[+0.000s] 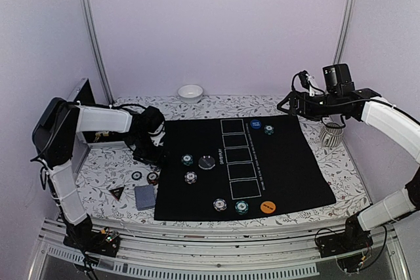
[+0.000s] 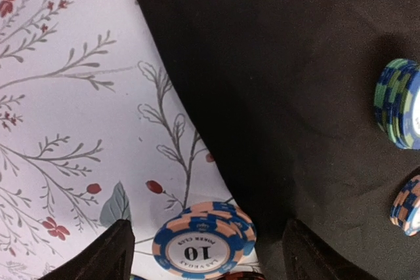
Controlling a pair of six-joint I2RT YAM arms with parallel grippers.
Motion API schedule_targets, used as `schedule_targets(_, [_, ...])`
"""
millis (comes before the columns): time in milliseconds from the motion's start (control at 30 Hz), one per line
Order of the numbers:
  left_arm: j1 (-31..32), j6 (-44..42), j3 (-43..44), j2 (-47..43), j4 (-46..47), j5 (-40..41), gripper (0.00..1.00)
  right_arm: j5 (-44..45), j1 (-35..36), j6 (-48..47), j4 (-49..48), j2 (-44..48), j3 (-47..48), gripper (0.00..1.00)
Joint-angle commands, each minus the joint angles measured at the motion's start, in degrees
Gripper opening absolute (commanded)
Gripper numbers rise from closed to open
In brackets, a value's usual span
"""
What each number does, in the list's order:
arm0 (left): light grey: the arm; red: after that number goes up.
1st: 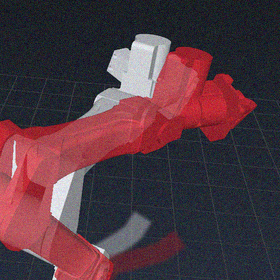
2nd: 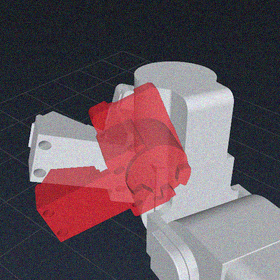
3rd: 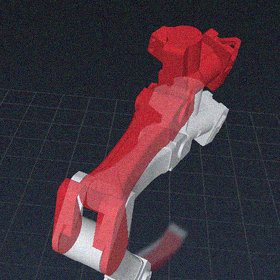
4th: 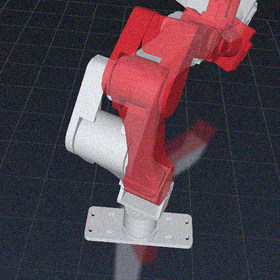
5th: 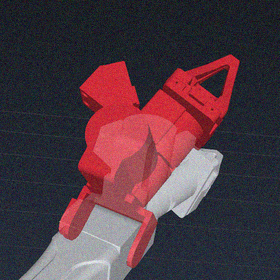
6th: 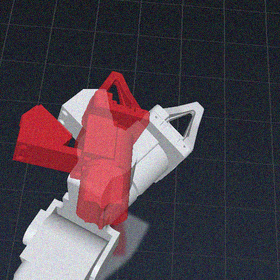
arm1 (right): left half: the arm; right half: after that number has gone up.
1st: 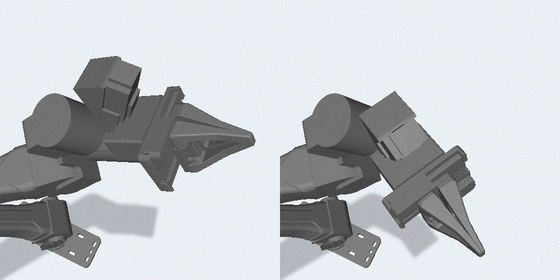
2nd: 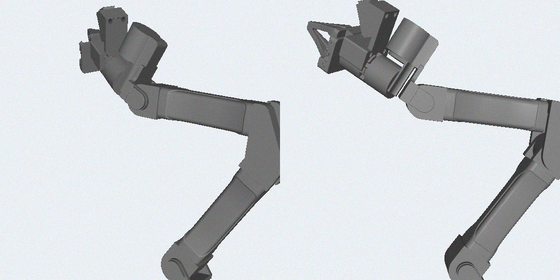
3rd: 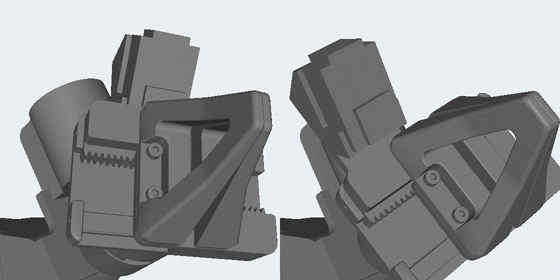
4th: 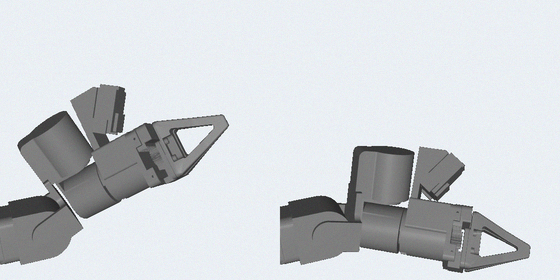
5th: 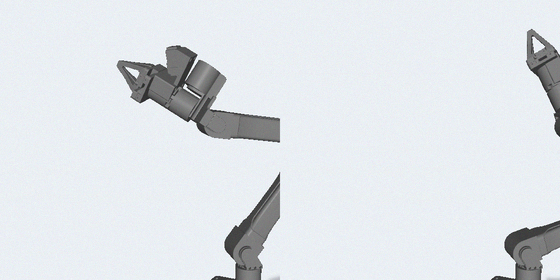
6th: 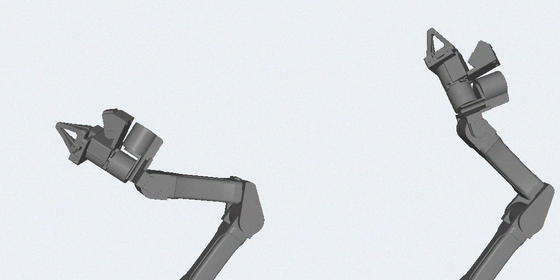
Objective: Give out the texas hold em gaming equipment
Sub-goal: Pick up the pile of poker chips from the pile of poker chips.
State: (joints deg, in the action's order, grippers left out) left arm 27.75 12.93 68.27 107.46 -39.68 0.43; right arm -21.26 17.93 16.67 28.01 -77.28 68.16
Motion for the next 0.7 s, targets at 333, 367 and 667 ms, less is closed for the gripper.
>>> schedule_targets(333, [0.70, -0.97, -1.99, 2.42, -1.45, 4.39, 0.50, 0.50, 0.09, -1.02, 0.03, -1.16, 0.66, 0.99])
schedule_targets(367, [0.43, -0.95, -2.00, 2.36, -1.45, 4.94, 0.49, 0.51, 0.10, -1.02, 0.07, -1.21, 0.66, 0.99])
schedule_targets(667, [-1.06, -0.73, -1.65, 3.32, -1.05, 7.47, 0.26, 0.96, 0.08, -1.03, 0.20, -0.76, 0.66, 0.99])
